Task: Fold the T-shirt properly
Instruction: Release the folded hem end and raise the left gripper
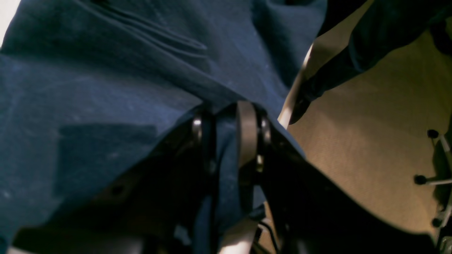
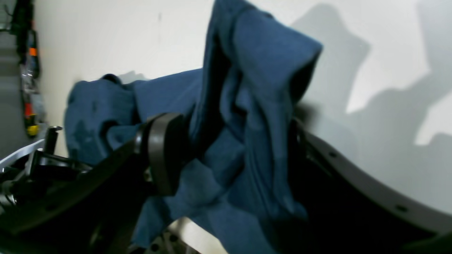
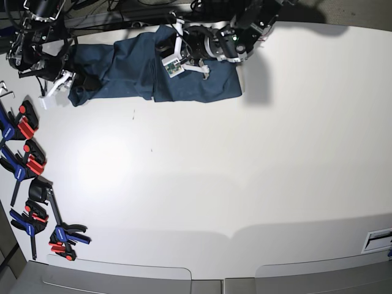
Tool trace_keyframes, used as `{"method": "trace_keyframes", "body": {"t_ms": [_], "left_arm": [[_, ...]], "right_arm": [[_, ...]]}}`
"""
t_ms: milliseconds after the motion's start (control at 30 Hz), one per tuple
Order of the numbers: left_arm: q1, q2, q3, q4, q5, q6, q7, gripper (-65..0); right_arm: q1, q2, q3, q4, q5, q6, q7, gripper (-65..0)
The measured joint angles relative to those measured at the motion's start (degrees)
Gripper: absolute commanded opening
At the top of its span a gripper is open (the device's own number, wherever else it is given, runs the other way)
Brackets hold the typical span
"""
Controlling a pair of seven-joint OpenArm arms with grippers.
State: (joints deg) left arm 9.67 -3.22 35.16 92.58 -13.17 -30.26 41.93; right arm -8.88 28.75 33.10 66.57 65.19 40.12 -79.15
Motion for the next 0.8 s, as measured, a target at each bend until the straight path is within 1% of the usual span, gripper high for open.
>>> {"method": "trace_keyframes", "body": {"t_ms": [100, 133, 167, 200, 267, 367, 400, 433, 500, 567, 700, 767, 800], "left_arm": [[0.0, -0.2, 0.0, 5.0, 0.0, -0.2, 2.1, -54.6], [-0.1, -0.2, 0.0, 6.6, 0.0, -0.2, 2.4, -54.6], [-0.2, -0.2, 0.0, 8.4, -0.2, -0.2, 3.5, -54.6], [-0.2, -0.2, 0.0, 10.1, -0.1, -0.2, 4.5, -54.6], [-0.2, -0.2, 0.0, 13.3, -0.1, -0.2, 6.6, -54.6], [-0.2, -1.3, 0.0, 16.9, -0.2, -0.2, 7.5, -54.6], [-0.1, -2.1, 0.0, 17.5, -0.4, 0.9, 7.4, -54.6], [0.0, -3.0, 0.0, 17.8, 0.2, 2.7, 7.5, -54.6], [0.0, -4.8, 0.0, 17.8, 3.3, 4.4, 7.7, -54.7], [0.0, -7.1, 0.0, 17.8, 6.6, 7.0, 7.7, -54.7], [0.2, -12.4, 0.1, 17.8, 11.1, 14.6, 7.6, -54.9], [0.2, -15.1, 0.1, 17.8, 12.2, 18.5, 7.7, -57.7], [0.2, -16.0, 0.1, 17.8, 13.6, 19.8, 8.3, -59.8]], "right_arm": [[0.0, 0.2, 0.0, -0.1, 0.0, 0.0, -0.2, -28.6], [0.0, 0.3, 0.0, -0.1, 0.0, 0.0, -0.2, -29.5], [0.0, 0.4, 0.0, -0.1, -0.2, 0.0, -0.2, -31.9], [0.0, 0.5, 0.0, -0.1, -0.6, 0.0, -0.4, -35.5], [0.0, 0.7, 0.0, -0.2, -1.1, -0.1, -0.9, -45.4], [-0.2, 0.9, 0.0, -0.2, -1.5, -0.3, -1.3, -60.1], [-0.2, 0.9, 0.0, -0.2, -1.5, -0.3, -1.3, -63.8], [-0.2, 1.1, 0.0, -0.2, -1.5, -0.2, -1.3, -65.0], [-0.2, 1.2, 0.0, -0.2, -1.5, -0.2, -1.3, -65.0], [-0.2, 1.4, 0.0, -0.2, -1.5, -0.2, -1.4, -65.0], [-0.2, 2.4, 0.0, -0.2, -1.5, -0.2, -1.5, -65.0], [-0.2, 3.1, 0.0, -0.2, -1.2, -0.2, -1.5, -65.0], [-0.2, 3.5, 0.0, -0.2, -0.2, -0.2, -1.5, -65.0]]}}
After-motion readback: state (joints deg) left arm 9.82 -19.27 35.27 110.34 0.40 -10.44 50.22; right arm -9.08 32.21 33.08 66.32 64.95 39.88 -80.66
